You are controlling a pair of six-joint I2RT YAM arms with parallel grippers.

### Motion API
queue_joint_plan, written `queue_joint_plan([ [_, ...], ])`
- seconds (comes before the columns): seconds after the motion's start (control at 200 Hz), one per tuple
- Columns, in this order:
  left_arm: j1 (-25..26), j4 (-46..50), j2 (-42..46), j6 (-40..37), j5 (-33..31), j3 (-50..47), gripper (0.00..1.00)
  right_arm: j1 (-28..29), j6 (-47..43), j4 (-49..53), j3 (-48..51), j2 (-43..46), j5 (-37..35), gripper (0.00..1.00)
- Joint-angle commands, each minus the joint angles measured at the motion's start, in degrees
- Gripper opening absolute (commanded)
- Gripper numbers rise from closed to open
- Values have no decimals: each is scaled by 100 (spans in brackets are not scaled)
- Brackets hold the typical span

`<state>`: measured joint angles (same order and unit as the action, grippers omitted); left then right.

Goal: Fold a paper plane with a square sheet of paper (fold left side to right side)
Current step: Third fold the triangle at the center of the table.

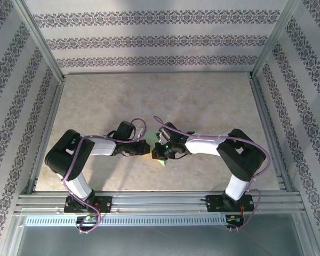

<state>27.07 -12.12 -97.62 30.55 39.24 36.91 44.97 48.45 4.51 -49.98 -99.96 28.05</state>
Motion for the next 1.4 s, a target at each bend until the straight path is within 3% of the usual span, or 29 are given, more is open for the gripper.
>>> queue_joint_plan([
  [0.0, 69, 438, -152, -225, -532, -1, 0, 48, 156, -247, -82, -83, -190, 0],
  [0.64, 71, 544, -220, -302, -618, 56, 0, -71, 173, 82, -47, -262, -562, 0],
  [1.014, 71, 535, -327, -394, -724, 84, 0, -83, 110, 918, 332, 111, -712, 0],
  [1.394, 71, 612, -370, -481, -801, 122, 0, -296, 165, 1131, 1139, 717, -813, 0],
])
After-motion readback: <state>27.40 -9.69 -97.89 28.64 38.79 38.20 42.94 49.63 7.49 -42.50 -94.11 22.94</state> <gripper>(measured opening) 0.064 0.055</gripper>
